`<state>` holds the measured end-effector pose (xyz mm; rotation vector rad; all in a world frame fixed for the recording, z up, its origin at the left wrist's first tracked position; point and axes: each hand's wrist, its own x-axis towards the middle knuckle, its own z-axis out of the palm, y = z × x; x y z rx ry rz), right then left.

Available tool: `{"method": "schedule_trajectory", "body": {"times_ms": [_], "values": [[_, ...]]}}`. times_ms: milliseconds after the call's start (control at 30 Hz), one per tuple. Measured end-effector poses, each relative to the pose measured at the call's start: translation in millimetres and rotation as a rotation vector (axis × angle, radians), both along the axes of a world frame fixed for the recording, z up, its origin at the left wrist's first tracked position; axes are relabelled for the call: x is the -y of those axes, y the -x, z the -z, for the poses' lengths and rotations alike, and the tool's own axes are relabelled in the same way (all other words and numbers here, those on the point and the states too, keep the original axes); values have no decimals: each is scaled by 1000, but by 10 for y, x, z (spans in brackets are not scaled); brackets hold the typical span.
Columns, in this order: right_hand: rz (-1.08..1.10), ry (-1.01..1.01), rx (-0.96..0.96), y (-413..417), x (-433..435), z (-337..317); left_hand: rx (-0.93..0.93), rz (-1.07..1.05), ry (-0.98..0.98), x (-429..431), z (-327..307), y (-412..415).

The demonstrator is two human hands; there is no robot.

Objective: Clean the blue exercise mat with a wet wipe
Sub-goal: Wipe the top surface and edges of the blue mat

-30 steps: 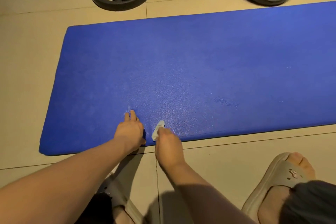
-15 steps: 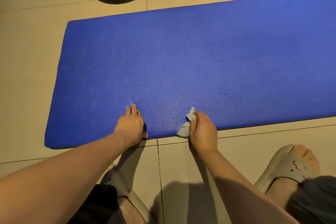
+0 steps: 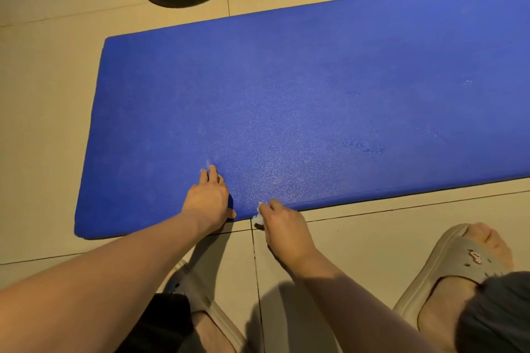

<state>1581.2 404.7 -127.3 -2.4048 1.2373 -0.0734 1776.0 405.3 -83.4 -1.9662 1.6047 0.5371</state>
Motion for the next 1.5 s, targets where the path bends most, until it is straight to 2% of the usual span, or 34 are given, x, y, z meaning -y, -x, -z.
{"method": "schedule_trajectory", "body": {"times_ms": [67, 167, 267, 333, 400, 533, 667, 767, 867, 1000, 1233, 1300, 1500], "values": [[137, 8, 84, 184, 72, 48, -8, -2, 3, -3, 2, -5], [536, -44, 195, 513, 222, 40, 1, 3, 7, 1, 4, -3], [708, -23, 215, 504, 250, 28, 7, -1, -1, 7, 8, 7], [673, -81, 255, 281, 167, 28, 1, -8, 2, 0, 11, 16], [577, -141, 217, -3, 38, 32, -4, -15, 10, -5, 2, 22], [527, -204, 198, -413, -96, -78, -3, -21, 22, -16, 9, 15], [313, -181, 164, -469, -185, -119, 8, -6, 44, -40, 22, 0], [245, -214, 158, -408, -243, -29, 13, -6, 46, -28, 6, 25], [253, -221, 165, -346, -271, 3, 2, -23, 44, -22, -5, 41], [378, -239, 164, -198, -188, -2, -7, -35, 38, -26, -22, 30], [797, -306, 289, 42, -109, -62, -19, -32, 45, -33, -14, 19], [786, -324, 309, -82, -142, -81, -15, -31, 45, -39, -10, 17], [467, -279, 224, -280, -64, -108, -10, -30, 64, -74, 17, 15]]}}
